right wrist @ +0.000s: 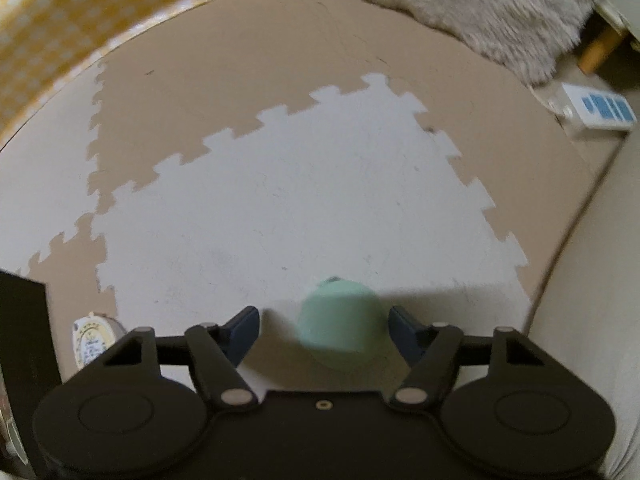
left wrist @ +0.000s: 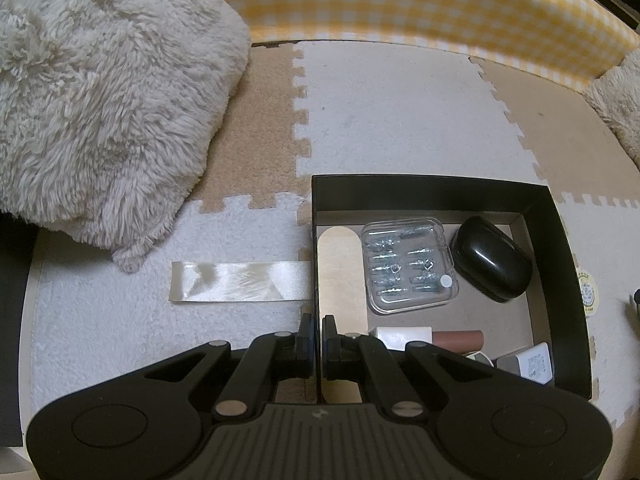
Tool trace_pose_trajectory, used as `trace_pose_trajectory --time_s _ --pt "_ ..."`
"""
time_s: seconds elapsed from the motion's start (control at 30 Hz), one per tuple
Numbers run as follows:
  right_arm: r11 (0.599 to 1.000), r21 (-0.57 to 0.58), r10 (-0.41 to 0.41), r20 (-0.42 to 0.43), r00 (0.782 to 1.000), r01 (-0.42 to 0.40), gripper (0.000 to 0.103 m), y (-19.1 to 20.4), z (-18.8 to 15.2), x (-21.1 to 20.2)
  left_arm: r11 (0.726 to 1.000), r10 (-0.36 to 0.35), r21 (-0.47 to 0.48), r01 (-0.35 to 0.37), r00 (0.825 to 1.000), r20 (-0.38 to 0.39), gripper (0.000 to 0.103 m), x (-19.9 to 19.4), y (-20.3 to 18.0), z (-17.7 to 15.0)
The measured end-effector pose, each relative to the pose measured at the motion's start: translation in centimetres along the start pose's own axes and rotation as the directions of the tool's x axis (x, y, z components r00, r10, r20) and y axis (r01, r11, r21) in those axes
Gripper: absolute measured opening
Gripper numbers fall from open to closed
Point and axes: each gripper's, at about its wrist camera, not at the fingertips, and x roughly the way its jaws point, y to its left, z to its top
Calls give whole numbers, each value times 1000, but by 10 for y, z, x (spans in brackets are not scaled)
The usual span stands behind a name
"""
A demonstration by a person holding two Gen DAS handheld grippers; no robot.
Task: Organize rigid objects
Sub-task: 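Lift the right gripper from the tray and move to the mint-green compact, then grasp the mint-green round compact with the right gripper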
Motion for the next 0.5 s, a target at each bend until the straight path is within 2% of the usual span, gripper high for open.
trace_pose_trajectory --time_s 0.03,0.07,0.3,0.37,0.5 --pt "1000 15 1 -6 1000 -1 63 -3 -1 3 1000 1 2 -1 1000 0 2 0 0 0" --pt "1000 26 0 -16 1000 1 63 -5 -2 5 1000 2 4 -2 1000 0 2 0 -1 0" --pt "1000 8 -14 5 1000 14 68 -3 -4 7 1000 2 5 -2 1000 1 2 0 -1 0" --pt "1000 -1 -30 16 999 30 50 -3 -3 6 1000 3 5 -3 1000 1 2 0 -1 0" --pt "1000 8 14 24 1000 -15 51 -4 -2 3 1000 1 4 -1 1000 1 2 0 -1 0"
